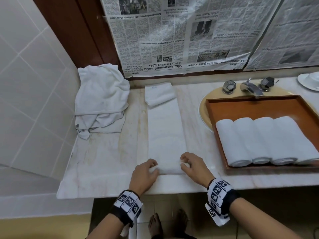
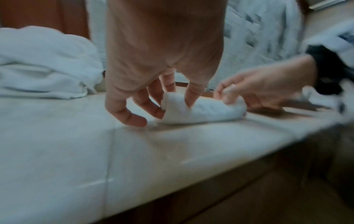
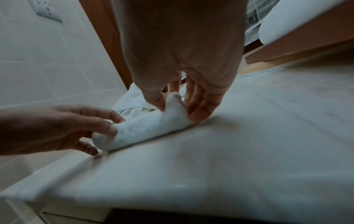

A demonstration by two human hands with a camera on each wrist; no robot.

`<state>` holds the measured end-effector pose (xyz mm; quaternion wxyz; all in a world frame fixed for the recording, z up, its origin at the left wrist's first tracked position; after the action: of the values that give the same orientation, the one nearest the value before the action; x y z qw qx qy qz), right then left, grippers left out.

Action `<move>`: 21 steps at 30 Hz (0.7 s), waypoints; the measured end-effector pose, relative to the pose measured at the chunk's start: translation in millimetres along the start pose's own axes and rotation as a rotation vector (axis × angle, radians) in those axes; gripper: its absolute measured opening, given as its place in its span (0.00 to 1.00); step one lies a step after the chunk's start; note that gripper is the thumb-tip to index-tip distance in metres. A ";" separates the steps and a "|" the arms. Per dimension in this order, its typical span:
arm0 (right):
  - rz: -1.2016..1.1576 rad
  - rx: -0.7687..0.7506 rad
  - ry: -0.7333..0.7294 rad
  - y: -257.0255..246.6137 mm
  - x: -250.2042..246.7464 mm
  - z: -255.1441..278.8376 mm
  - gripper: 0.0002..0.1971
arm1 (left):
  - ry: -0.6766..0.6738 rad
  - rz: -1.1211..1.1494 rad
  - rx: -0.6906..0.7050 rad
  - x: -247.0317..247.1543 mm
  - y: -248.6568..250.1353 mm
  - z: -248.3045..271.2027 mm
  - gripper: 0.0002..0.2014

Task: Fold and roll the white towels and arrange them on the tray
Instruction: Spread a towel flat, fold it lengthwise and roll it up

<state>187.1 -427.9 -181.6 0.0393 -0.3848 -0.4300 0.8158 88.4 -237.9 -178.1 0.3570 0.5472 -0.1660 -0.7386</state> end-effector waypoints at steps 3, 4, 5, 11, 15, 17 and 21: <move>0.094 -0.075 0.030 -4.1 2.8 4.0 0.06 | 0.024 0.139 -0.073 -5.3 -16.2 -3.6 0.06; 0.177 -0.085 0.045 -6.5 3.6 4.5 0.07 | 0.025 0.130 -0.084 -4.3 -19.0 -5.7 0.06; 0.287 -0.112 0.077 -11.6 3.3 4.9 0.09 | 0.030 0.117 -0.095 -3.1 -20.2 -7.2 0.06; 0.484 -0.194 -0.060 -21.6 15.3 9.0 0.17 | 0.115 -0.054 -0.117 -7.8 -11.1 -9.0 0.07; 0.433 -0.198 -0.069 -18.9 13.9 2.4 0.14 | 0.089 -0.266 0.063 2.5 14.5 -10.7 0.08; 0.442 -0.167 -0.043 -19.6 15.2 -2.4 0.16 | 0.052 -0.318 0.120 12.1 23.0 -6.4 0.11; 0.359 -0.126 -0.039 -16.2 15.6 -5.9 0.23 | -0.006 -0.413 0.156 27.8 27.1 2.1 0.20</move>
<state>175.8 -407.6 -181.0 -0.1394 -0.4411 -0.4056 0.7883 91.7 -276.7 -179.3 0.1540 0.5932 -0.1080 -0.7828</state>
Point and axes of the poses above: each hand's wrist, its own z-axis away from the middle knuckle, its own x-axis out of the palm, y = z × x, the point moved 10 cm from there along -z, towards the middle knuckle, and after that the axes turned 12 degrees about -y, right-handed, at the moved point
